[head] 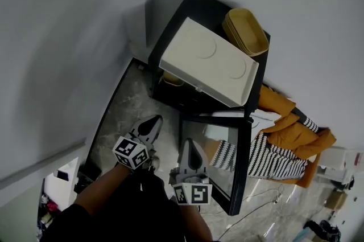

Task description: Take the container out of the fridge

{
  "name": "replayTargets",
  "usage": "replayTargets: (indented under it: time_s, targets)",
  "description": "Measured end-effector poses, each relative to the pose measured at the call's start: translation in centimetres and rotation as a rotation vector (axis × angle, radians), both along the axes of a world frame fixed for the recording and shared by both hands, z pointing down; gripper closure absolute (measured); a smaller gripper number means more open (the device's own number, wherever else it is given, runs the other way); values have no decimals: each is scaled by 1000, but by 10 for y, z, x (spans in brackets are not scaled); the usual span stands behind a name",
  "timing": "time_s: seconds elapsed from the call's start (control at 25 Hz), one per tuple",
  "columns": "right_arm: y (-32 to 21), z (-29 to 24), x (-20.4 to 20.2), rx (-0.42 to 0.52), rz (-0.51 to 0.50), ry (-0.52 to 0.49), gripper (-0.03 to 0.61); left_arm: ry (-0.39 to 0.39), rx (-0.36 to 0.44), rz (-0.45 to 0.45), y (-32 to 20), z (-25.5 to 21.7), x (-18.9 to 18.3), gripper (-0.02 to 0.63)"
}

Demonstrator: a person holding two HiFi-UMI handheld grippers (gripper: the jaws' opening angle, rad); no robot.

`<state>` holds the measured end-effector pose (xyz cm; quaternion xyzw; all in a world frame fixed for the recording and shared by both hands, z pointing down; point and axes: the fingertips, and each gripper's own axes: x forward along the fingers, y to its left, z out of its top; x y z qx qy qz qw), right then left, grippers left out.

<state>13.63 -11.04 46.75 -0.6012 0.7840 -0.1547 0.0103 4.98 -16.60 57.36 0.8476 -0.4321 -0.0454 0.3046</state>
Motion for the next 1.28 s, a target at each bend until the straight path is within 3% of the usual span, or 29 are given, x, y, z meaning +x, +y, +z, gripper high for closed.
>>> replayTargets:
  time_s: [0.16,0.36,0.68,0.84,1.28]
  targets:
    - [-13,11,5,-14,30,-9,577,44,-37,-39,-24,31,0,607]
    - [-28,29,8,-33,50,-12,578,45,-94,-61,-48,72,2,607]
    - [-46,50,-1,-52,17,4,577,160,-190,-107,-81,121,5,604]
    - [-50,59,-7,-68,5,0,578,208,-242,-109,-95,148,8,481]
    - [-53,79,-18,-97,3,-30,578,323,-371,-139,-119,204,17,415]
